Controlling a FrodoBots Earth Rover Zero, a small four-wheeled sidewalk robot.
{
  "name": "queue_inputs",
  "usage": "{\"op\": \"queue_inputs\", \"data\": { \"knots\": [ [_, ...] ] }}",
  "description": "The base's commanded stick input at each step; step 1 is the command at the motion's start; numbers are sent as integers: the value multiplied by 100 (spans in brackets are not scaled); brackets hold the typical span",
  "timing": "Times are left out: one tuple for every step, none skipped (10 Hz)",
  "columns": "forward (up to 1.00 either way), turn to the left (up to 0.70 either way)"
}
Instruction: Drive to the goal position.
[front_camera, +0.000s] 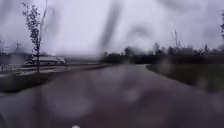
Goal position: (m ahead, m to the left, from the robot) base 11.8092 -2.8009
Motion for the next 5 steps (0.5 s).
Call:
{"op": "queue_inputs", "data": {
  "knots": [
    [70, 0],
    [70, 0],
    [70, 0],
    [70, 0],
    [70, 0]
  ]
}}
